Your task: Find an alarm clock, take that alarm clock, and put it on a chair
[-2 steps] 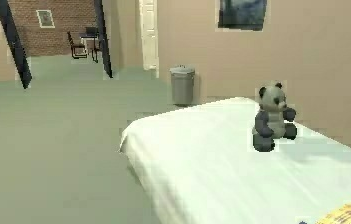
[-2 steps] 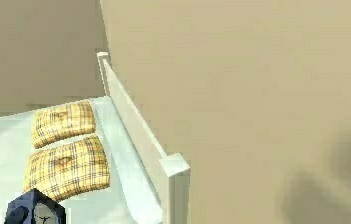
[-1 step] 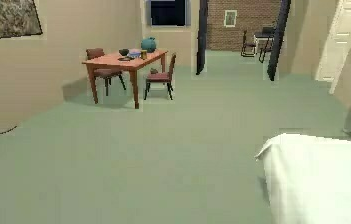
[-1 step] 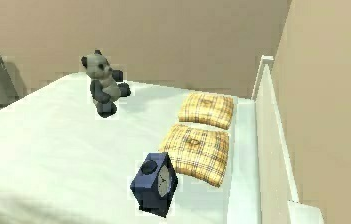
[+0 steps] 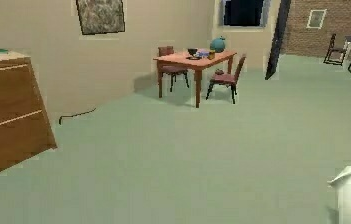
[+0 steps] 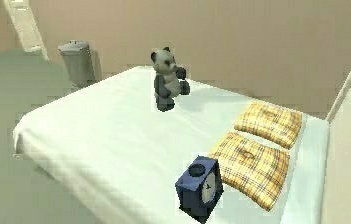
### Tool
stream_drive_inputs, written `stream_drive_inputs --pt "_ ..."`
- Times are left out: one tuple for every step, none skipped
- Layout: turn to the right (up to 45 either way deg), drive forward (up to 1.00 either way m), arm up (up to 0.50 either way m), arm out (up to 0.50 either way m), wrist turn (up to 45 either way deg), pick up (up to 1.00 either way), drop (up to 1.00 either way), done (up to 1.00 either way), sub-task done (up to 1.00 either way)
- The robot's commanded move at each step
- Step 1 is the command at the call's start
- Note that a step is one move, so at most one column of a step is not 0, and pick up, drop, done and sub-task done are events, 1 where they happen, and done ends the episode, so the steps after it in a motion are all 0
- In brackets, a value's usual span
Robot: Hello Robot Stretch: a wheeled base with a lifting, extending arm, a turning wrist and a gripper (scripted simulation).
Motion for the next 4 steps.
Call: stream_drive_inputs --pt "0.0 0.3 0.0 0.0 0.0 0.0 0.0 0.0 0.0" --pt "30.0 0.0 0.0 0.0 0.0 0.0 0.0 0.0 0.0" --pt "0.0 0.0 0.5 0.0 0.0 0.0 0.0 0.0 0.0" --pt "0.0 0.0 0.14 0.0 0.0 0.0 0.0 0.0 0.0"
